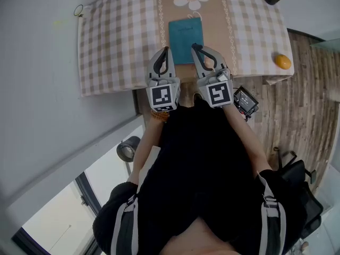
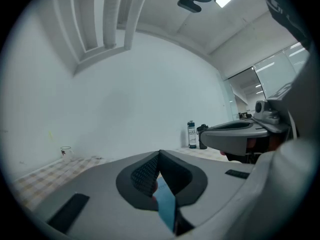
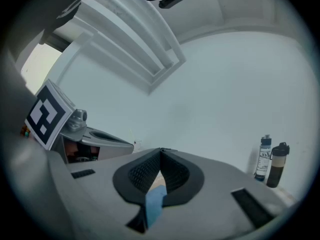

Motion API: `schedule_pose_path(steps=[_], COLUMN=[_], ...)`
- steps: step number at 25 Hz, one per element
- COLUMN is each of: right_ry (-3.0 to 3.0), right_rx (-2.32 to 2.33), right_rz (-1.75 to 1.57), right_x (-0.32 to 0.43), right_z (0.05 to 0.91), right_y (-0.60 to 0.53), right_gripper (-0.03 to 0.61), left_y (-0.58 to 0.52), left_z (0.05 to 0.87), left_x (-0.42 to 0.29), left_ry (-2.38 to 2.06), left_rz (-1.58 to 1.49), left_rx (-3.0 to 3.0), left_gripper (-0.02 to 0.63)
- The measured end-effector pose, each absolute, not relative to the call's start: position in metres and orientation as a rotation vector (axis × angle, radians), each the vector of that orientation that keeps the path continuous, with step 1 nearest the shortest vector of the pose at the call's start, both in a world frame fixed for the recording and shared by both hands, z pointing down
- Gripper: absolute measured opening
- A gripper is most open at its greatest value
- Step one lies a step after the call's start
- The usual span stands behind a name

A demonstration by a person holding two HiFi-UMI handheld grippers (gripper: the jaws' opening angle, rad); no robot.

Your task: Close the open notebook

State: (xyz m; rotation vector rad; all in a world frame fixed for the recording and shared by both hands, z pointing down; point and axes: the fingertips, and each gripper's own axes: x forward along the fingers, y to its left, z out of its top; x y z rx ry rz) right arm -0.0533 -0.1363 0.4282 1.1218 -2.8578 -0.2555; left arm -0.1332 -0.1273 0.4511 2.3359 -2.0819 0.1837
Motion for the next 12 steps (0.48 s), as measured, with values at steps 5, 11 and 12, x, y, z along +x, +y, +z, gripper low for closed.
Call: schedule_pose_path(steps=[5,11,12], right_ry=[-2.862,-2.861,-2.862], right_rx=[1.119,1.118,1.117], right_rz=[-0.230,-0.203,-0.202], right_x=[-0.051,-0.049,-0.048], right_z=[0.432,0.437,0.438], right_y=[-0.137,-0.136,-0.136], right_gripper=[0.003,0.003,0.003], left_y=[-0.126,-0.123,-0.123], left_z=[0.458,0.460,0.461], left_x=[-0.128,-0.121,-0.120], left_ry=[-2.055,-2.033,-2.033], left_rz=[0.210,0.225,0.228], left_rx=[2.335,2.362,2.365], left_gripper=[0.009,0.009,0.009])
